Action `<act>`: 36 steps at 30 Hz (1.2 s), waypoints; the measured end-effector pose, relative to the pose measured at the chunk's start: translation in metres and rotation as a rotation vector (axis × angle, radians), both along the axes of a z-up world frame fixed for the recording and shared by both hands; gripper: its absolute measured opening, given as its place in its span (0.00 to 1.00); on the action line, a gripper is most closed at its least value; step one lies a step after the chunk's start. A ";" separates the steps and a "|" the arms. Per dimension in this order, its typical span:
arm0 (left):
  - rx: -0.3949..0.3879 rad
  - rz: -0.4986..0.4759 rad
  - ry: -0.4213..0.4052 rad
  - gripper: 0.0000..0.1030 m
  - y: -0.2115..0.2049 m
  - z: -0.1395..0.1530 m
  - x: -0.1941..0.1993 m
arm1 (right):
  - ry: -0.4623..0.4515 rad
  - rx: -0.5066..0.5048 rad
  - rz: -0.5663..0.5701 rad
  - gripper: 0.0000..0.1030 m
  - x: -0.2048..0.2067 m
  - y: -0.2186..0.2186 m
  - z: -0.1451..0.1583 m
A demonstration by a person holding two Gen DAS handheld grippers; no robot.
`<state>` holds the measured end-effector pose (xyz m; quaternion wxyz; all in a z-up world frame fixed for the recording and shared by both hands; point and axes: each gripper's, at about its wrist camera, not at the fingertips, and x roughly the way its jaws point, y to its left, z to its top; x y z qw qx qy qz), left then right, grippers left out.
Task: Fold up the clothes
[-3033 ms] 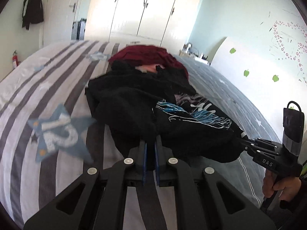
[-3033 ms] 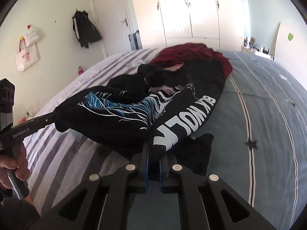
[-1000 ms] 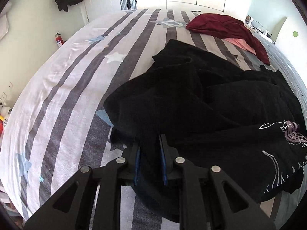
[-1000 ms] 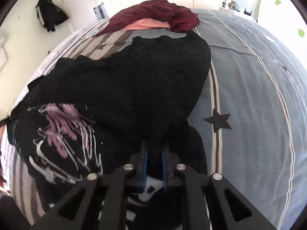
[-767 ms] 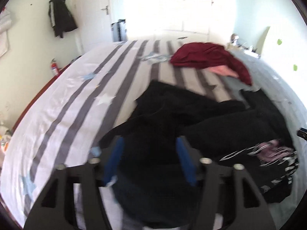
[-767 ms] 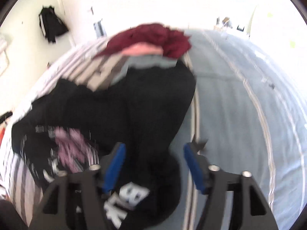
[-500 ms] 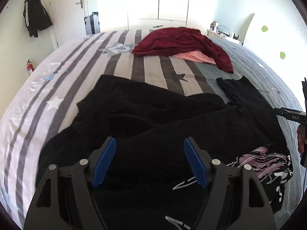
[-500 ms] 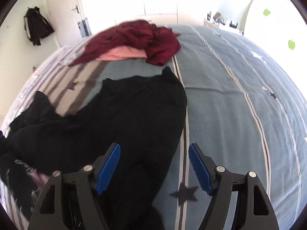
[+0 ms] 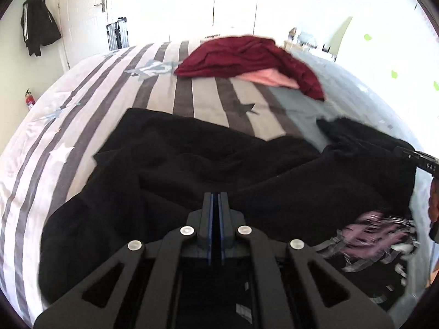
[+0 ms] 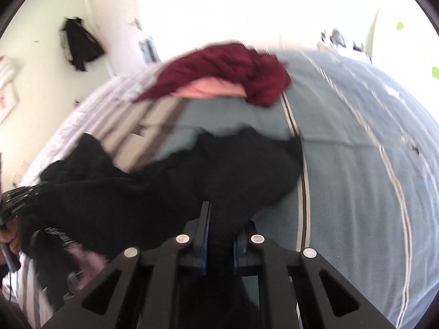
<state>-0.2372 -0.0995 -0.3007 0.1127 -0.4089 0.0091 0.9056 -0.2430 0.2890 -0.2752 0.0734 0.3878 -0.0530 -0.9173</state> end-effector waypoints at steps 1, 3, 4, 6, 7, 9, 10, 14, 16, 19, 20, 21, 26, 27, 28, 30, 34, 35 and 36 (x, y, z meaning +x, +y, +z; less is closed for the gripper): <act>-0.003 -0.001 -0.012 0.02 -0.007 0.002 0.016 | 0.016 -0.002 0.029 0.11 0.017 -0.005 0.009; -0.011 -0.003 -0.041 0.02 -0.022 0.005 0.049 | 0.044 -0.004 0.099 0.11 0.054 -0.016 0.025; -0.015 -0.004 -0.056 0.01 -0.029 0.007 0.066 | 0.050 -0.005 0.133 0.11 0.075 -0.022 0.029; -0.023 -0.005 -0.085 0.00 -0.043 0.010 0.099 | 0.042 0.013 0.200 0.11 0.120 -0.036 0.033; -0.027 -0.006 -0.099 0.00 -0.050 0.012 0.116 | 0.017 0.001 0.225 0.11 0.138 -0.043 0.029; -0.044 0.003 -0.140 0.00 -0.060 0.005 0.141 | -0.044 -0.002 0.281 0.11 0.172 -0.058 0.016; -0.054 0.001 -0.162 0.00 -0.063 0.000 0.151 | -0.079 0.009 0.311 0.10 0.189 -0.066 0.006; -0.062 0.010 -0.162 0.00 -0.060 0.000 0.159 | -0.163 0.019 0.350 0.11 0.228 -0.079 -0.028; -0.078 -0.004 -0.128 0.01 -0.047 0.009 0.153 | -0.129 0.027 0.310 0.13 0.233 -0.072 -0.022; -0.074 -0.046 -0.065 0.19 -0.021 0.022 0.136 | -0.061 0.009 0.186 0.40 0.229 -0.048 -0.004; -0.057 -0.055 -0.040 0.25 -0.012 0.027 0.128 | -0.038 -0.003 0.132 0.58 0.223 -0.036 0.002; -0.035 -0.050 -0.024 0.41 -0.005 0.030 0.117 | -0.014 -0.021 0.081 0.63 0.215 -0.025 0.009; 0.057 -0.010 0.008 0.67 0.026 0.033 0.057 | -0.011 0.003 -0.079 0.66 0.146 0.004 0.022; 0.053 -0.004 -0.013 0.67 0.033 0.029 0.041 | -0.039 0.001 -0.099 0.66 0.128 0.009 0.020; 0.063 -0.001 -0.038 0.67 0.039 0.023 0.026 | -0.073 -0.016 -0.102 0.66 0.113 0.015 0.015; 0.079 0.008 -0.093 0.67 0.049 0.010 -0.003 | -0.155 -0.043 -0.107 0.66 0.083 0.024 0.001; 0.064 0.005 -0.198 0.63 0.061 -0.021 -0.032 | -0.302 -0.090 -0.069 0.66 0.050 0.026 -0.034; 0.057 0.002 -0.206 0.53 0.063 -0.029 -0.035 | -0.324 -0.099 -0.053 0.62 0.048 0.024 -0.040; 0.040 -0.008 -0.213 0.18 0.065 -0.037 -0.036 | -0.322 -0.096 -0.028 0.57 0.054 0.019 -0.043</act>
